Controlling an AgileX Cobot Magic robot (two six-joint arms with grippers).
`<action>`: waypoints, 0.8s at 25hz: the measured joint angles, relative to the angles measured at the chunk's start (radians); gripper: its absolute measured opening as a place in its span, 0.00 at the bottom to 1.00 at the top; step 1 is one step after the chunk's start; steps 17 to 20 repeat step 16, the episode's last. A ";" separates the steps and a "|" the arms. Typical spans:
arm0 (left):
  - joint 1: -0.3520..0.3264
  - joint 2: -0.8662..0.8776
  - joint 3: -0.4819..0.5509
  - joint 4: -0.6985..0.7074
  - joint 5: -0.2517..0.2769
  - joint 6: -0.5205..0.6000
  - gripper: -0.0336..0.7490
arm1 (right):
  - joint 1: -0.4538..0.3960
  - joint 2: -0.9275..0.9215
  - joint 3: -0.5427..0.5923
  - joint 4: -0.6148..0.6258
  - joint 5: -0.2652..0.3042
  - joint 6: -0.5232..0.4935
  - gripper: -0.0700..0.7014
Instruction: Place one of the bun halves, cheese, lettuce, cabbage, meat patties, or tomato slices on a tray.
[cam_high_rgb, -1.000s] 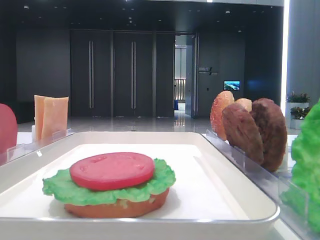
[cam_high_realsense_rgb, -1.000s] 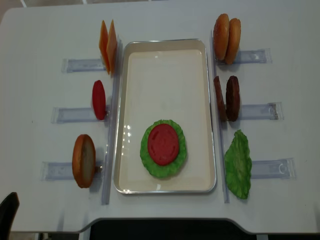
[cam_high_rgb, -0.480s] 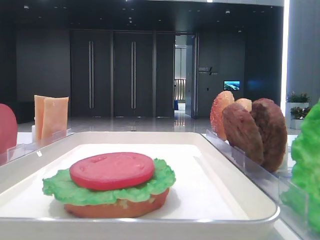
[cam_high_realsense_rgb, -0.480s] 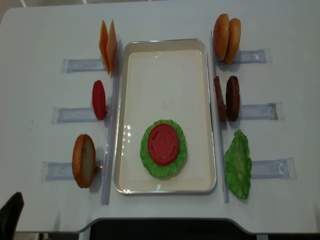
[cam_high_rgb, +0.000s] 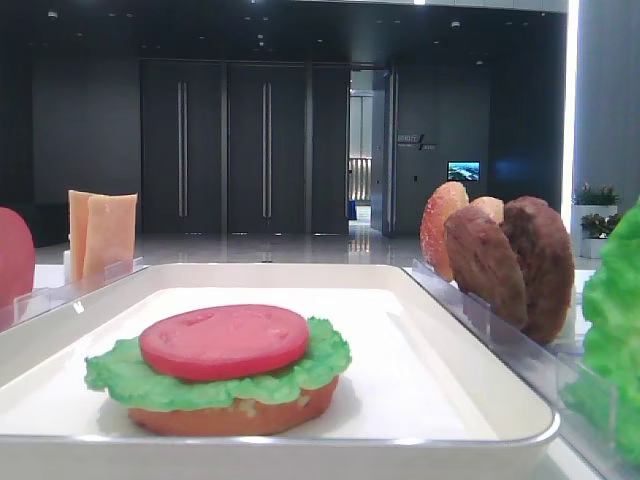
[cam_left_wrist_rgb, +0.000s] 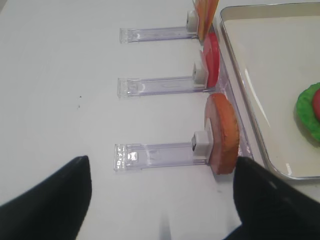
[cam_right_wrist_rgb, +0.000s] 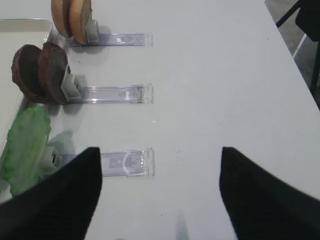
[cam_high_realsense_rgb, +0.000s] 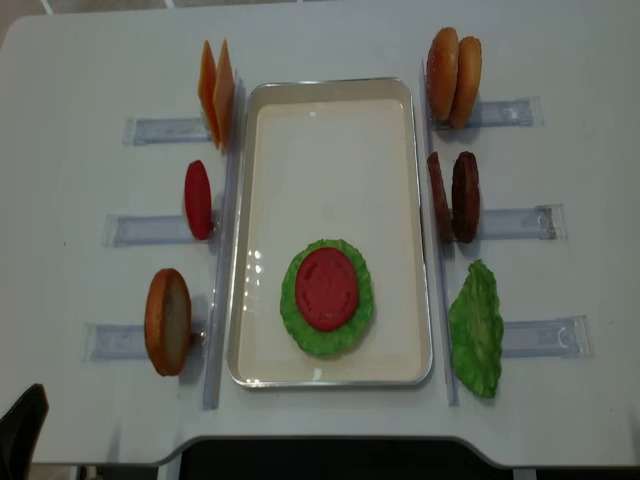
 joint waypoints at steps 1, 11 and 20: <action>0.000 0.000 0.000 0.000 0.000 0.000 0.93 | 0.000 0.000 0.000 0.000 0.000 0.000 0.71; 0.000 0.000 0.000 0.000 0.000 -0.001 0.93 | 0.000 0.000 0.000 0.000 0.000 0.000 0.71; 0.000 0.000 0.000 0.000 0.000 -0.001 0.93 | 0.000 0.000 0.000 0.000 0.000 0.000 0.71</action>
